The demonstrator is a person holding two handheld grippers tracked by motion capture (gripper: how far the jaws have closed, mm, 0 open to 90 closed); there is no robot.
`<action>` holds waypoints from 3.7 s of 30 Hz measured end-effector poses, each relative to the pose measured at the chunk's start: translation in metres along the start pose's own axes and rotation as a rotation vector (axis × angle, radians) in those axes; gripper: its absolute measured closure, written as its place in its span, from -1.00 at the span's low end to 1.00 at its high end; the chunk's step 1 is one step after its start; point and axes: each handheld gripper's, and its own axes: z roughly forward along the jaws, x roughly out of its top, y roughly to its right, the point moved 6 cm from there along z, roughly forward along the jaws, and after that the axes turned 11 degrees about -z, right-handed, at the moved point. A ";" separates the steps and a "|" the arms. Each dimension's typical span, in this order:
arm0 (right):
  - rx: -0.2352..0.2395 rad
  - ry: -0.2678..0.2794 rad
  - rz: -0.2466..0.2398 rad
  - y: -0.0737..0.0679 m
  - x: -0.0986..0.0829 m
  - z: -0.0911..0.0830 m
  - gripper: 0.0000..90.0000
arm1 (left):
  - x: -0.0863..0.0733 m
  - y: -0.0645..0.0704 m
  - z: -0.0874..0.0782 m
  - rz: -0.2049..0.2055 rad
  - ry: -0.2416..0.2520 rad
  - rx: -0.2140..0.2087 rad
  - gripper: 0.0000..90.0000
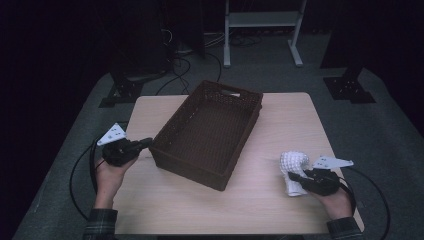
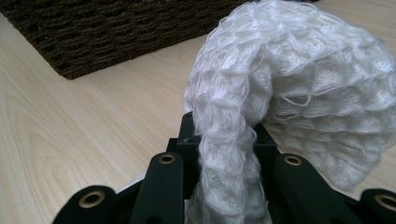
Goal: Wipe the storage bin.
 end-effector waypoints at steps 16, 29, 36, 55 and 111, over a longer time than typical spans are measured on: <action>-0.009 0.001 -0.001 0.001 -0.001 -0.001 0.61 | -0.018 -0.026 0.016 -0.053 -0.035 0.009 1.00; -0.017 -0.003 0.019 0.004 -0.002 -0.002 0.61 | -0.024 0.002 0.024 -0.028 -0.070 -0.065 1.00; -0.031 -0.006 0.031 0.008 -0.003 -0.003 0.61 | -0.025 0.028 0.036 0.003 -0.099 -0.131 1.00; -0.053 -0.010 0.041 0.012 -0.005 -0.002 0.61 | -0.030 0.102 0.064 0.091 -0.147 -0.292 0.96; -0.046 -0.072 0.028 0.011 -0.011 0.007 0.60 | -0.126 0.129 0.127 0.124 -0.326 -0.028 -0.60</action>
